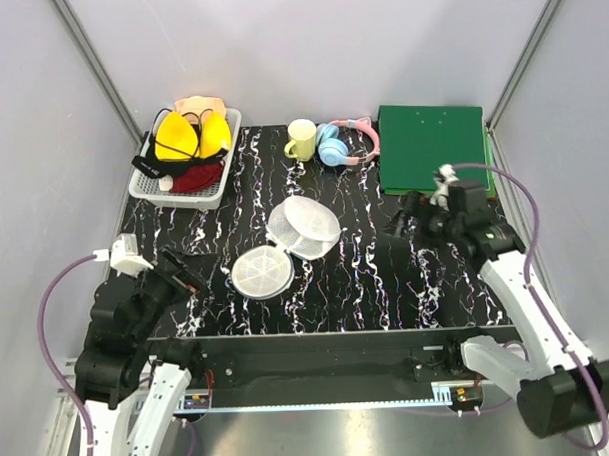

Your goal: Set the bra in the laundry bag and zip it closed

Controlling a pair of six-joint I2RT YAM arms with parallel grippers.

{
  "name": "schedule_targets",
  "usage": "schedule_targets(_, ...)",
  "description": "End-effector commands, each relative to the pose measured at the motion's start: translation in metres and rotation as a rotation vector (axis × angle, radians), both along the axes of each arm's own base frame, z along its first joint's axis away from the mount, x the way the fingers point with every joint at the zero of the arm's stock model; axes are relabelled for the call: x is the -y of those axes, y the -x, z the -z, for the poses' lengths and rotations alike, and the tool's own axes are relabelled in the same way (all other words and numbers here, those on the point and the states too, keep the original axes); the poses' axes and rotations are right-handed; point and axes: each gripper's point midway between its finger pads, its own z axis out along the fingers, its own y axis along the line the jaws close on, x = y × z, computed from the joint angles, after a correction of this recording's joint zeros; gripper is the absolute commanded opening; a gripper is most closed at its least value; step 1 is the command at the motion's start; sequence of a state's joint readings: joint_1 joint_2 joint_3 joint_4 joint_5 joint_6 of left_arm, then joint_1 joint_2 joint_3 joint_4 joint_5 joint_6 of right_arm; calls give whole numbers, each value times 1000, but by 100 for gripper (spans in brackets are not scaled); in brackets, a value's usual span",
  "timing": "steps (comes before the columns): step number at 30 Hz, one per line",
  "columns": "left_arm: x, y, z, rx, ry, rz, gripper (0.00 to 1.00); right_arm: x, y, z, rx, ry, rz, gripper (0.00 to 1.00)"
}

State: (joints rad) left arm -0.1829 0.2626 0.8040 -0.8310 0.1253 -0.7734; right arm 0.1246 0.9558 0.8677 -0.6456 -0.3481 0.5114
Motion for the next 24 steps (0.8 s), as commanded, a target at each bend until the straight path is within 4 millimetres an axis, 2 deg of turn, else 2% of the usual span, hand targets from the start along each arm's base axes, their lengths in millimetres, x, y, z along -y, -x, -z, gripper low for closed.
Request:
schedule_targets(1,-27,3,-22,32,-69,-130,99,-60,-8,-42,153,173,-217,100)
schedule_targets(2,-35,7,-31,43,-70,-174,99,-77,-7,-43,167,199,-271,100)
schedule_targets(3,-44,13,-25,3,-72,-223,99,-95,-12,-29,149,273,-301,100)
schedule_targets(4,-59,15,-25,-2,-85,-307,99,-133,1,-40,202,295,-399,100)
schedule_targets(5,-66,18,-27,-8,-83,-344,99,-150,-6,-19,194,410,-421,100)
schedule_targets(6,-72,26,-29,-8,-87,-372,99,-173,-7,-31,242,425,-452,100)
schedule_targets(7,-80,29,-32,-4,-95,-412,99,-205,12,-28,271,456,-542,100)
schedule_targets(8,-84,32,-34,3,-97,-430,99,-224,10,-1,267,555,-599,100)
schedule_targets(9,-88,38,-37,7,-100,-444,99,-249,9,-10,322,552,-633,100)
schedule_targets(10,-93,42,-41,17,-100,-471,99,-268,16,-2,340,574,-685,100)
schedule_targets(11,-95,45,-43,24,-104,-480,99,-292,28,25,348,632,-783,100)
schedule_targets(12,-99,52,-49,44,-99,-491,98,-309,31,24,378,632,-820,100)
schedule_targets(13,-102,56,-52,57,-103,-507,97,-319,34,34,398,664,-873,100)
schedule_targets(14,-104,58,-55,69,-108,-511,95,-334,44,56,387,677,-933,98)
schedule_targets(15,-106,61,-57,78,-110,-517,94,-342,45,60,393,670,-954,97)
schedule_targets(17,-109,66,-61,99,-114,-524,91,-353,49,81,375,666,-1017,86)
schedule_targets(20,-108,66,-60,97,-118,-519,89,-363,51,94,398,648,-1060,78)
schedule_targets(24,-103,59,-53,65,-122,-497,89,-368,55,116,412,661,-1155,80)
